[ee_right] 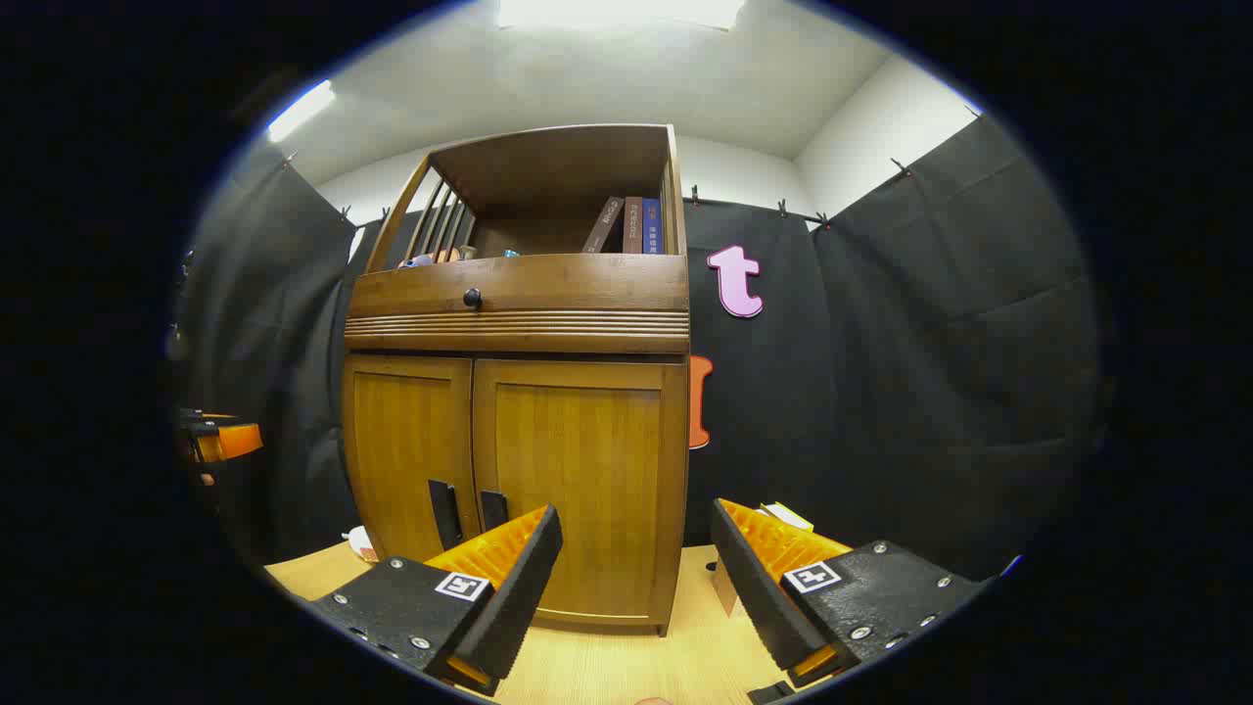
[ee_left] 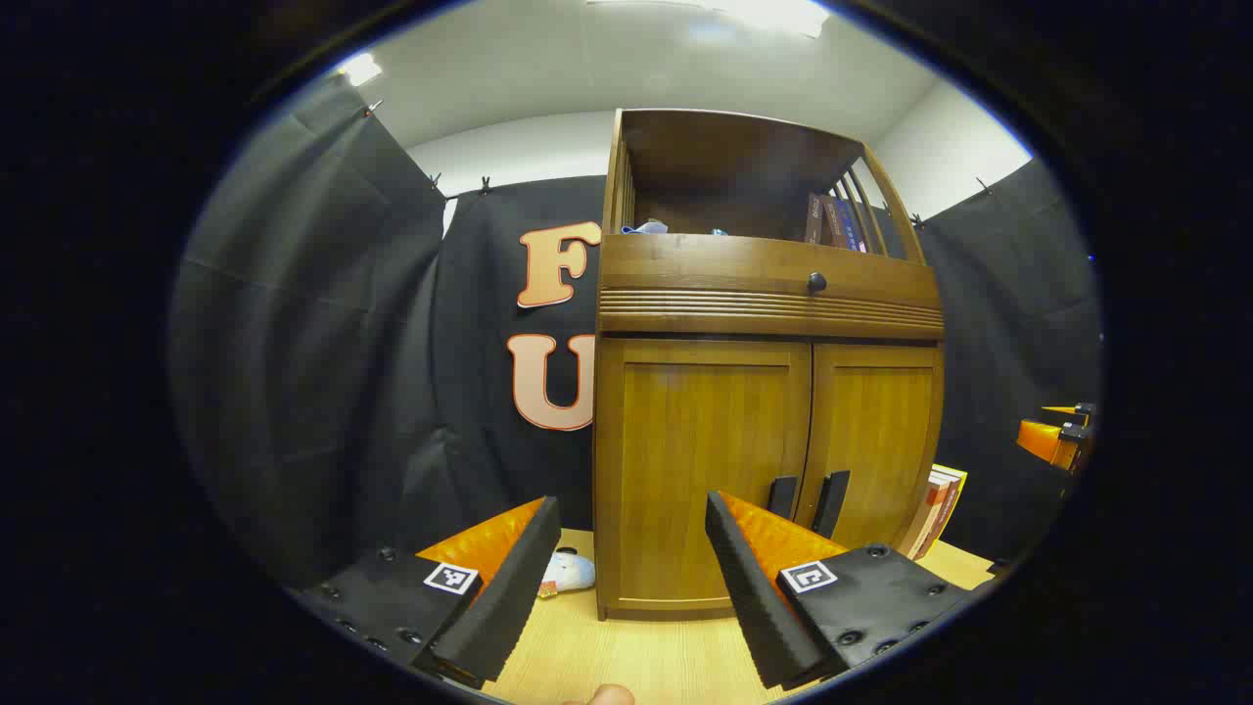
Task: Open the right door of the double-door shoe cabinet with the right hand, and open the left door with the left hand.
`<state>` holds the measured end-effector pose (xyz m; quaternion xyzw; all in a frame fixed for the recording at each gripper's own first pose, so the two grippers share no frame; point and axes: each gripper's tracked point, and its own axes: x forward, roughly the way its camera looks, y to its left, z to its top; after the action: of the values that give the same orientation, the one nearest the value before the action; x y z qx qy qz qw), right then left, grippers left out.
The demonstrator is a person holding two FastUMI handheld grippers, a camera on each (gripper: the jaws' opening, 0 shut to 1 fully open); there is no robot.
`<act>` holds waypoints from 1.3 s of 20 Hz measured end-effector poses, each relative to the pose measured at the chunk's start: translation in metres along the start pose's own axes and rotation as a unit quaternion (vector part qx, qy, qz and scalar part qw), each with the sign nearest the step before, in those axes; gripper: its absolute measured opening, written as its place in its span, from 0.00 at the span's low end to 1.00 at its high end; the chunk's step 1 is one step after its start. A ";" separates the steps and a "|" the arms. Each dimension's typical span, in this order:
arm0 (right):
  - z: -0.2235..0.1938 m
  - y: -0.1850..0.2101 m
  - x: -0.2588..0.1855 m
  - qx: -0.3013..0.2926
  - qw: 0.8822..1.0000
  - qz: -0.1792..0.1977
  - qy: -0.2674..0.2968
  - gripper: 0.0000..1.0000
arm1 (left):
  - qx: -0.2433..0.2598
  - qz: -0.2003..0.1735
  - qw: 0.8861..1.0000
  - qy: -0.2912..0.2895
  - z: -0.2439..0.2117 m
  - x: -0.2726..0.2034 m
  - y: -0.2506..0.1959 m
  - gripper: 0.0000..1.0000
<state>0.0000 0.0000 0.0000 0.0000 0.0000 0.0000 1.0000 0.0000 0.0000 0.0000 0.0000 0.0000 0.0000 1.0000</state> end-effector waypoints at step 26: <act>-0.022 0.041 0.030 0.000 1.000 0.019 0.015 0.94 | 0.002 -0.006 1.000 -0.024 0.011 0.022 -0.008 0.99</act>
<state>0.0296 0.0410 -0.0223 -0.0002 0.0150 0.0185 0.9997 0.0220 -0.0078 0.0106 0.0022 -0.0241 -0.0057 0.9997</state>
